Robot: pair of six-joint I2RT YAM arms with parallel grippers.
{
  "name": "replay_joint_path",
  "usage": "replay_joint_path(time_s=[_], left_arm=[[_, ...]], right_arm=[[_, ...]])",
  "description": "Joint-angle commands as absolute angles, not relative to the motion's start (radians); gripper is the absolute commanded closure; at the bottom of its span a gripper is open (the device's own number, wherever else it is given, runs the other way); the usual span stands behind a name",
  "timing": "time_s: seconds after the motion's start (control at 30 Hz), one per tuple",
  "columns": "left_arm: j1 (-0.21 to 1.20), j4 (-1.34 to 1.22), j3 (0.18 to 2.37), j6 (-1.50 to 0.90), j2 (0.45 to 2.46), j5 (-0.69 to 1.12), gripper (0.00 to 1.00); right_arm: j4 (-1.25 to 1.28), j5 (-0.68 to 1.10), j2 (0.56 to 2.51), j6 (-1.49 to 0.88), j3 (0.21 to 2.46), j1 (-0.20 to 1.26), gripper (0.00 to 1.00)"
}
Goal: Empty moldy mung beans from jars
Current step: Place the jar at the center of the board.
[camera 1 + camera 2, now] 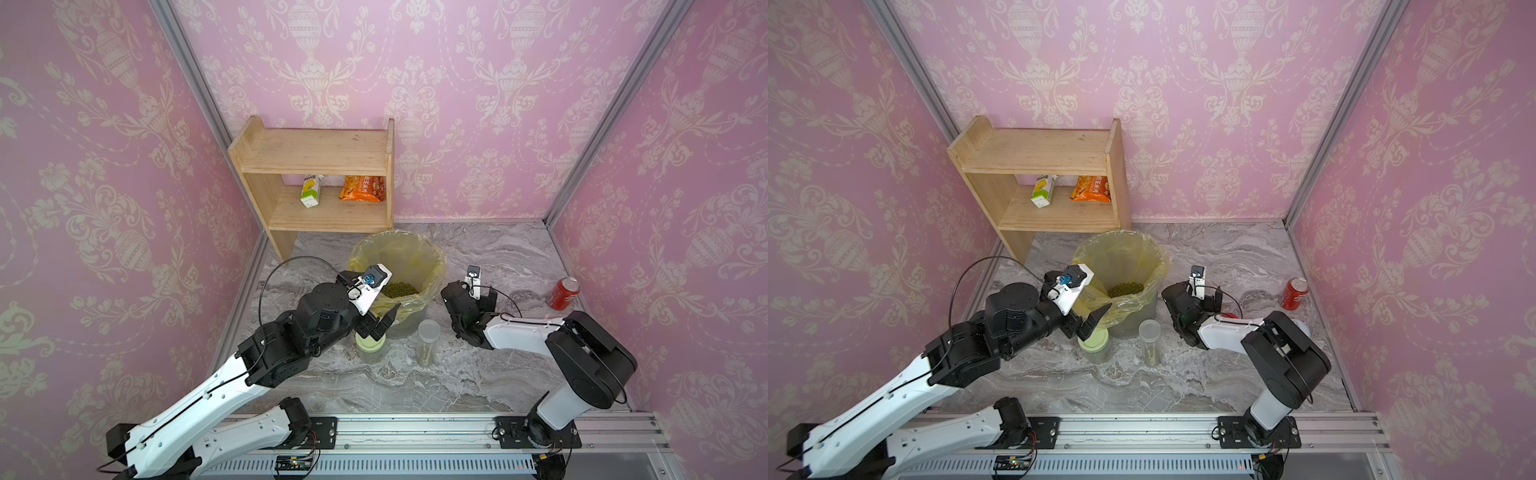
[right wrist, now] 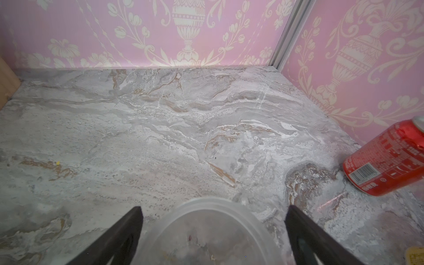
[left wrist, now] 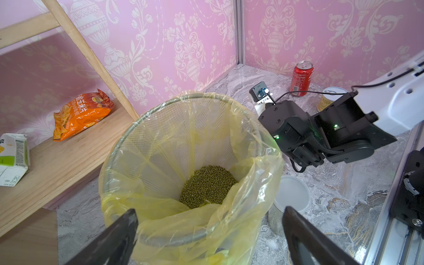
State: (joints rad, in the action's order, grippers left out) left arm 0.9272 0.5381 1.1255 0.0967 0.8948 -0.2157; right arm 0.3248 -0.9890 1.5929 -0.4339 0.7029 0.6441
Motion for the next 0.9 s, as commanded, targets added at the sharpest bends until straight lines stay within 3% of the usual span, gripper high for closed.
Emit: replay_joint_path(time_s=[0.0,0.47,0.7,0.87], left_arm=[[0.933,0.511,1.13,0.11,0.902,-0.215,0.01],[0.932,0.602,1.172,0.028,0.891,-0.152,0.01],[0.931,0.69,1.205,0.006,0.91,-0.126,0.01],[0.926,0.685,1.198,-0.014,0.904,-0.076,0.01]], right_arm=[[0.246,-0.963,1.533,-0.481,0.693,0.652,0.01],[-0.017,-0.811,1.235,-0.415,0.745,0.716,0.02],[-0.204,-0.525,0.882,-0.376,0.746,0.717,0.04],[-0.259,-0.105,0.789,-0.425,0.819,0.721,0.06]])
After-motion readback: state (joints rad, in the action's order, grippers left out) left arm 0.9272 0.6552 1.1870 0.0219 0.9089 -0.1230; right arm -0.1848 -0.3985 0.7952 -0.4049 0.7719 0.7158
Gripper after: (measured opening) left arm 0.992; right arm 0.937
